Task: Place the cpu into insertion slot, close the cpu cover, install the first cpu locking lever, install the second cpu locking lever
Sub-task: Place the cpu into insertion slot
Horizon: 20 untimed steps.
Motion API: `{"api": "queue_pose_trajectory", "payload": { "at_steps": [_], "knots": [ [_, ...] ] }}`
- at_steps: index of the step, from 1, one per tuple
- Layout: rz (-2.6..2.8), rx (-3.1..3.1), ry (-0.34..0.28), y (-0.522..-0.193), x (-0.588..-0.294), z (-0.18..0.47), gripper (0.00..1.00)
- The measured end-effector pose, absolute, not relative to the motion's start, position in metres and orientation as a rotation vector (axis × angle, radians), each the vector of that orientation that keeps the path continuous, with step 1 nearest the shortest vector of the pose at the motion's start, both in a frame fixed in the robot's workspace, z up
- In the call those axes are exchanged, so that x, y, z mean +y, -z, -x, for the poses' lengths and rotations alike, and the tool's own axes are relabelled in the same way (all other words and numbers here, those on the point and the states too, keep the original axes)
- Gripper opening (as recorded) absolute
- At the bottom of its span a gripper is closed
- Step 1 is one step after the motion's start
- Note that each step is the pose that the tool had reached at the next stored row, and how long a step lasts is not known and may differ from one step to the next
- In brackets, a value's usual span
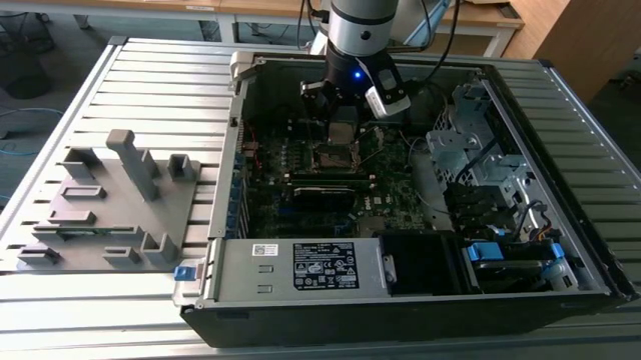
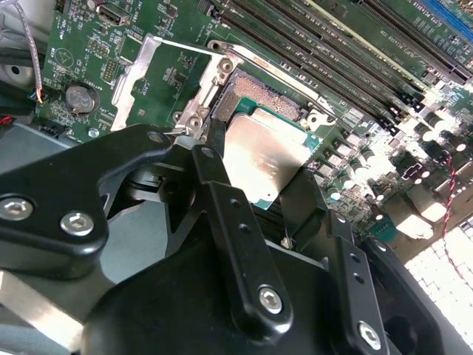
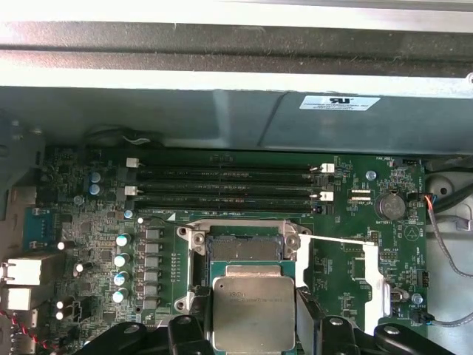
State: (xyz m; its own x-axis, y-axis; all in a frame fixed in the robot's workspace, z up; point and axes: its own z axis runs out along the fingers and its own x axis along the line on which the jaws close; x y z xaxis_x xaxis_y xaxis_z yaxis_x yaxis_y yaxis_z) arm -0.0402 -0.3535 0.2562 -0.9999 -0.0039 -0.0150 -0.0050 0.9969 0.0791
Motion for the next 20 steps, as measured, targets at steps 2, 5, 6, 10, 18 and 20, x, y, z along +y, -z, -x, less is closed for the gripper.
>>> {"api": "queue_pose_trajectory", "payload": {
  "at_steps": [2,5,6,10,18,20],
  "knots": [
    [0.007,3.124,-0.124,-0.2562,-0.3534,0.0402,0.54],
    [0.007,3.124,-0.124,-0.2562,-0.3534,0.0402,0.54],
    [0.007,3.124,-0.124,-0.2562,-0.3535,0.0402,0.54],
    [0.003,3.124,-0.124,-0.2561,-0.3535,0.0402,0.54],
    [-0.102,3.12,-0.123,-0.2555,-0.3535,0.0402,0.54],
    [-0.102,3.12,-0.123,-0.2555,-0.3535,0.0402,0.54]
  ]
}}
